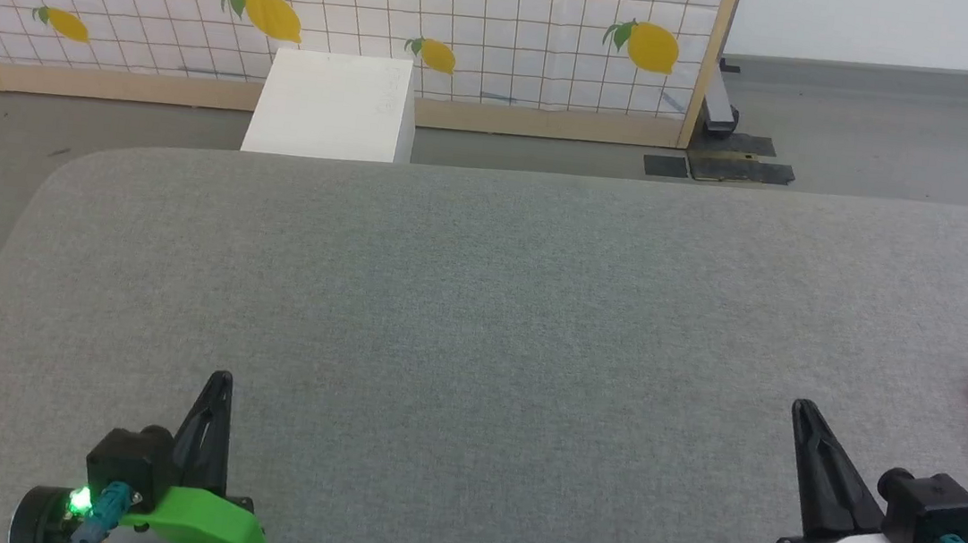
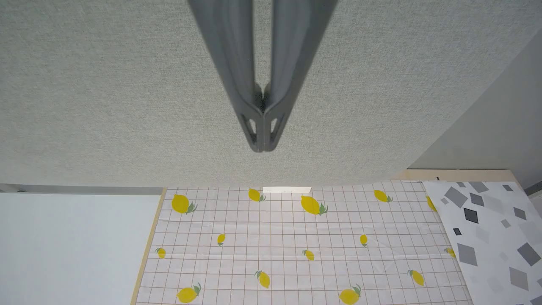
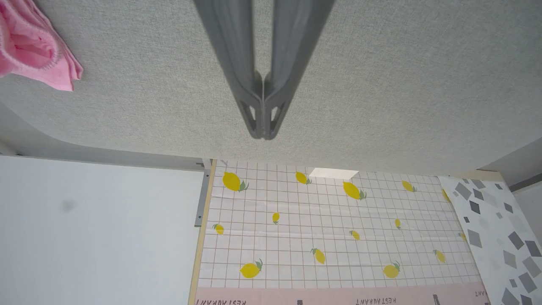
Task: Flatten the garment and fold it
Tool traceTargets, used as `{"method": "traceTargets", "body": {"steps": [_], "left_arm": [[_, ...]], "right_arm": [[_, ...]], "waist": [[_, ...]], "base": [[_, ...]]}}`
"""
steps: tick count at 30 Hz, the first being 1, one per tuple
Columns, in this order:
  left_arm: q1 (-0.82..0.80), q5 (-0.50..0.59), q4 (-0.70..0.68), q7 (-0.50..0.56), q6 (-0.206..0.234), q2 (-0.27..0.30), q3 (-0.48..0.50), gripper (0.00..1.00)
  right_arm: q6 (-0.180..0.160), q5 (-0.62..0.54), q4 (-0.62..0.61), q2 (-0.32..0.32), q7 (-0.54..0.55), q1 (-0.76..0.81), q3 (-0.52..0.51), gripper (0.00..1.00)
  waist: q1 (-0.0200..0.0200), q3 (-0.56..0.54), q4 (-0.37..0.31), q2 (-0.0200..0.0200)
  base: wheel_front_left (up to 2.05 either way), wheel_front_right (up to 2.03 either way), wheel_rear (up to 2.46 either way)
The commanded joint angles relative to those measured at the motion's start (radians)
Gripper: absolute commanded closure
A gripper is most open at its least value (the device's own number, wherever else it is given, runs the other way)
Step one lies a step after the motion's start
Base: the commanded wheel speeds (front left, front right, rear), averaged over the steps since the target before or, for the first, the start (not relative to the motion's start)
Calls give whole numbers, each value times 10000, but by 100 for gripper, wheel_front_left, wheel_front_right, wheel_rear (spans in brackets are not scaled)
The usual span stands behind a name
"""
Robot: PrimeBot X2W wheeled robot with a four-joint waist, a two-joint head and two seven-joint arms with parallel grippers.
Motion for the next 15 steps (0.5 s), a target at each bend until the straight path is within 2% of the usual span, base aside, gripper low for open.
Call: {"method": "traceTargets", "body": {"steps": [1,15], "left_arm": [[-150,166,-61,41,-56,-59,63,100],[-214,472,-173,321,-110,-241,214,100]], "right_arm": [[-5,-87,52,12,24,-195,18,100],[-6,-157,168,16,48,-324,33,100]], "waist": [[0,2,3,23],[0,22,30,31]], "base": [[0,0,0],[0,0,0]]}}
